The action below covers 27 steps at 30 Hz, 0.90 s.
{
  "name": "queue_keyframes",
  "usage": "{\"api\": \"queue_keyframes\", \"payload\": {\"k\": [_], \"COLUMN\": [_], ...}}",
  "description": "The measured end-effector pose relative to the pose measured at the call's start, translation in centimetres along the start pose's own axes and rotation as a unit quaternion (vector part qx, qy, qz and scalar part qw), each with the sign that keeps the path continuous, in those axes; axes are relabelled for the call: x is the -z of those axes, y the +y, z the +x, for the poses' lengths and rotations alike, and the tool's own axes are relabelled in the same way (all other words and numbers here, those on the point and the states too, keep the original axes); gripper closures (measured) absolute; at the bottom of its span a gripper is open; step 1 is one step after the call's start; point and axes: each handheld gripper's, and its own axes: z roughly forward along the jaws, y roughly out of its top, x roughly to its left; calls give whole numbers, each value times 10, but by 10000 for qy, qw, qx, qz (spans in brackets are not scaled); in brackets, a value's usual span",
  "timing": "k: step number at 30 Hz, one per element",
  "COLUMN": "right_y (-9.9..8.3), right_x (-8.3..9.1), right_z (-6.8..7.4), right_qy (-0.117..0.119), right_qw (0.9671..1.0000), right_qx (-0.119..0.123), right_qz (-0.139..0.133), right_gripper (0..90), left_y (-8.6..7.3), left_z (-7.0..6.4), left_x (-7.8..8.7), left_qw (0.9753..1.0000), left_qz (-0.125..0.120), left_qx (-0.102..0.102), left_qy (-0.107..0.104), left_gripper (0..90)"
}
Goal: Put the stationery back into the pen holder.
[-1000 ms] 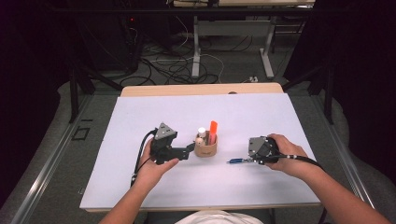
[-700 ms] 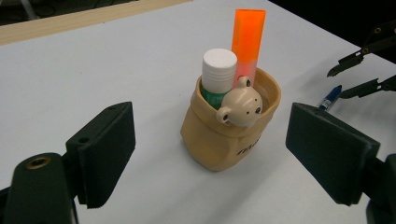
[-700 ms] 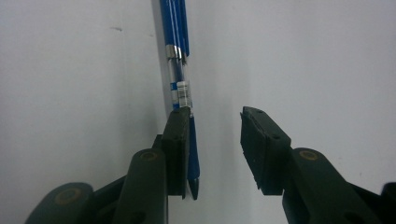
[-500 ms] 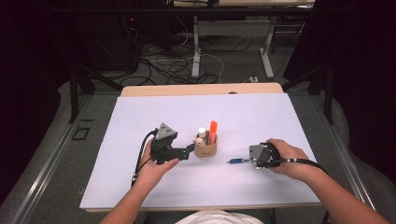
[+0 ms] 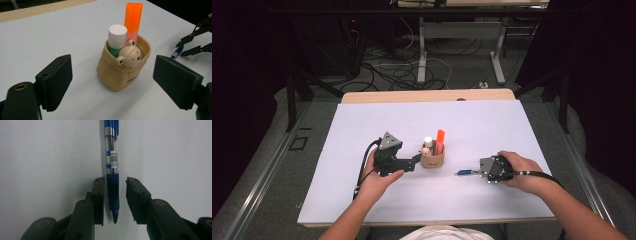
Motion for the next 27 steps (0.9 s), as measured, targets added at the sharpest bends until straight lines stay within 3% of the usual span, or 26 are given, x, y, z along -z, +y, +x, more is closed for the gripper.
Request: {"api": "queue_keyframes", "payload": {"k": [16, 24, 27], "right_y": [2, 2, 3], "right_x": [-5, -4, -5], "right_z": [-2, 0, -1], "right_qy": [116, 57, 43], "right_qw": [9997, 9995, 9991], "right_qx": [197, 262, 400], "right_qz": [127, 159, 140], "right_gripper": [784, 791, 791], "left_y": [0, 0, 0], "left_z": [0, -1, -1], "left_x": [-1, -1, -1], "left_qw": [10000, 10000, 10000], "left_qz": [11, 12, 5], "left_qx": [-1, 3, 2], "left_qy": [-3, -2, 1], "left_gripper": [160, 160, 160]}}
